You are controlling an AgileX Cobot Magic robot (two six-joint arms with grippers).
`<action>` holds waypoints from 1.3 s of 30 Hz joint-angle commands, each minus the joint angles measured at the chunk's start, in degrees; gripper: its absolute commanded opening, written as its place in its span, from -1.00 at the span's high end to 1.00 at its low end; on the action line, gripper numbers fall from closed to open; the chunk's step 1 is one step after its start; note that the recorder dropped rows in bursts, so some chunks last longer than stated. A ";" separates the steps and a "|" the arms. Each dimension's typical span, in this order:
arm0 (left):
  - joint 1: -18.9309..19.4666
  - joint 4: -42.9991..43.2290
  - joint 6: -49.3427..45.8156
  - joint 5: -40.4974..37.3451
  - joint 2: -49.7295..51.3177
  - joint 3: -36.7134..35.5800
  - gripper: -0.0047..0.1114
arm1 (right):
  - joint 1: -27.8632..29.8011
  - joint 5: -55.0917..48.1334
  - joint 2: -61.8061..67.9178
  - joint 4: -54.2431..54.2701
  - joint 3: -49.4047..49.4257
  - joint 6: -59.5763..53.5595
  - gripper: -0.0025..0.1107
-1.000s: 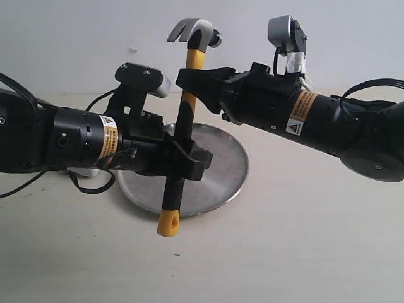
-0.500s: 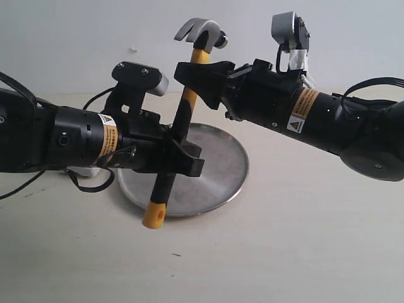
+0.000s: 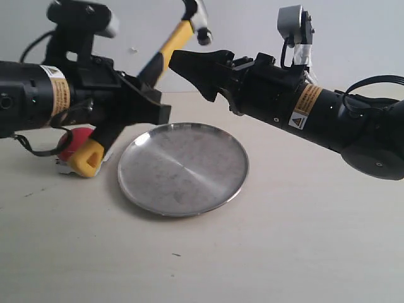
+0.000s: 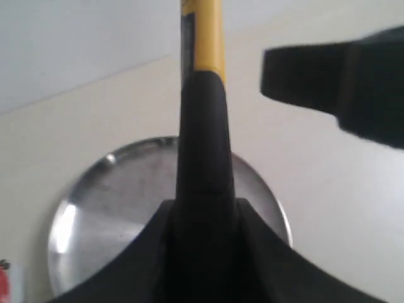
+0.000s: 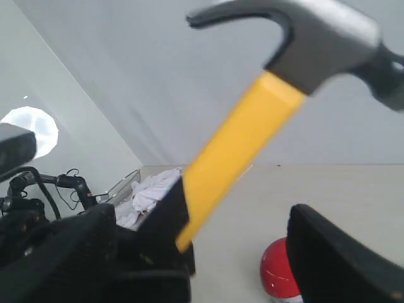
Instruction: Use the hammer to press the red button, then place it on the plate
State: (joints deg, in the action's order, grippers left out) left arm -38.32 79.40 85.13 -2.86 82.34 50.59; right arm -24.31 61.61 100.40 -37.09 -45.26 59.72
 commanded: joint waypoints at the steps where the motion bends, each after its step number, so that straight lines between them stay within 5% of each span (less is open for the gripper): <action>1: 0.06 -0.39 0.52 -9.88 -5.75 0.54 0.92 | -0.03 1.12 -0.45 -1.52 -0.27 2.02 -0.31; 17: 0.06 2.48 6.62 -24.83 -22.16 -15.77 0.92 | -0.03 0.91 -0.45 -1.74 -0.27 -1.62 -0.27; 27: 0.06 17.65 28.44 -27.16 -22.55 -27.86 0.92 | -0.03 -8.19 -0.36 -2.19 -0.27 -3.14 -0.25; 39: 0.06 20.55 36.50 -30.58 -16.90 -31.72 0.92 | -0.03 -9.69 -0.36 -0.71 -0.27 -5.84 -0.16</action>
State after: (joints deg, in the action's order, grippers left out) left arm -38.18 97.01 120.50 -29.33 63.90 18.25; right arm -24.31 51.84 100.36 -38.32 -45.26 54.69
